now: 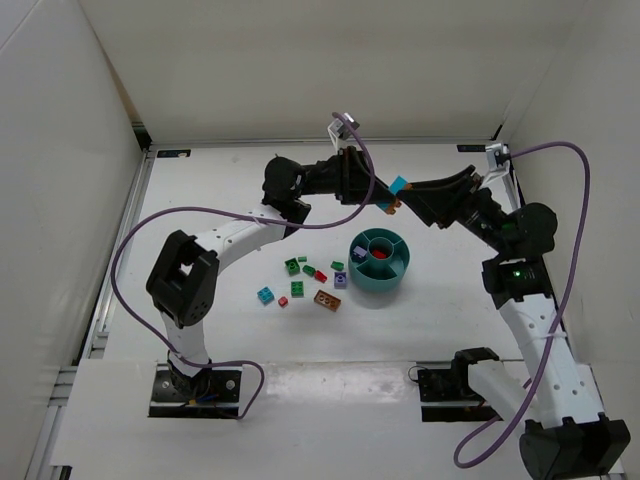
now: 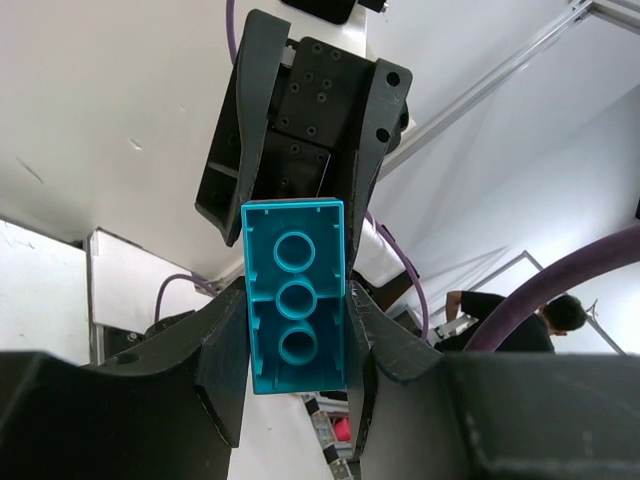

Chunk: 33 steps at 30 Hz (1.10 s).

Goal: Sort the legos into containers by color

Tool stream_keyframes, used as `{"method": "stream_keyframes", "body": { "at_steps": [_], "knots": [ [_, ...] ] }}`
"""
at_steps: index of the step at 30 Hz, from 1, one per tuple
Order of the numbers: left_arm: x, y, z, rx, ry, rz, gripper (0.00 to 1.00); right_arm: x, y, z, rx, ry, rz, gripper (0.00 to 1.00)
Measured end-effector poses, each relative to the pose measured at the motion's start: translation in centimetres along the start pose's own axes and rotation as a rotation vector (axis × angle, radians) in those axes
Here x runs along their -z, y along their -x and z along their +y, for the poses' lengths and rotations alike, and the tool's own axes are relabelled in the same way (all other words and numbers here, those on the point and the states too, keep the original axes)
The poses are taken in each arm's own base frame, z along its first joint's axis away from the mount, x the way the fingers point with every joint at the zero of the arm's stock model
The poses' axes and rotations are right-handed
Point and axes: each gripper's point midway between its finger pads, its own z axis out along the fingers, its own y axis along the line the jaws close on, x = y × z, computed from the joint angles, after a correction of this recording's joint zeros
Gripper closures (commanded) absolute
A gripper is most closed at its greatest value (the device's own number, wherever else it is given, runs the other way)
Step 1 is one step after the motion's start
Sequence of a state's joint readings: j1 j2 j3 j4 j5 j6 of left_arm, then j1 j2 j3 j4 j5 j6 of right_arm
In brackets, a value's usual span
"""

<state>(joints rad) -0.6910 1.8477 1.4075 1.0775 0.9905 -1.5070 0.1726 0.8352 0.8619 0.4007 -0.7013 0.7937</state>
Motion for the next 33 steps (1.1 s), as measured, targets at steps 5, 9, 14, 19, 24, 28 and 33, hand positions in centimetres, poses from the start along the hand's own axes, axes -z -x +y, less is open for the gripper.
{"method": "stream_keyframes", "body": {
  "at_steps": [5,9,14,19,24,28,33],
  "knots": [
    [0.4,0.3,-0.1,-0.048,-0.008,-0.002,0.99,-0.3,0.0,0.1,-0.045,-0.005,-0.003,0.95],
    [0.4,0.4,-0.2,-0.054,-0.01,-0.009,0.99,-0.3,0.1,0.3,-0.04,-0.016,0.012,1.0],
    [1.0,0.3,0.2,-0.045,0.006,-0.022,0.99,-0.1,-0.5,-0.1,-0.047,-0.044,0.049,1.0],
    [1.4,-0.1,0.8,-0.027,0.027,-0.027,0.99,0.3,-1.2,-0.6,-0.065,-0.092,0.104,1.0],
    [3.3,1.7,1.8,-0.005,0.103,-0.122,0.99,2.0,-1.4,-2.1,-0.047,-0.176,0.136,1.0],
    [5.2,3.4,2.9,-0.001,0.177,-0.201,0.99,3.7,-1.5,-3.1,-0.062,-0.236,0.149,1.0],
    [5.4,3.6,3.7,0.002,0.219,-0.209,0.99,4.6,-1.8,-3.9,-0.063,-0.283,0.158,1.0]
  ]
}}
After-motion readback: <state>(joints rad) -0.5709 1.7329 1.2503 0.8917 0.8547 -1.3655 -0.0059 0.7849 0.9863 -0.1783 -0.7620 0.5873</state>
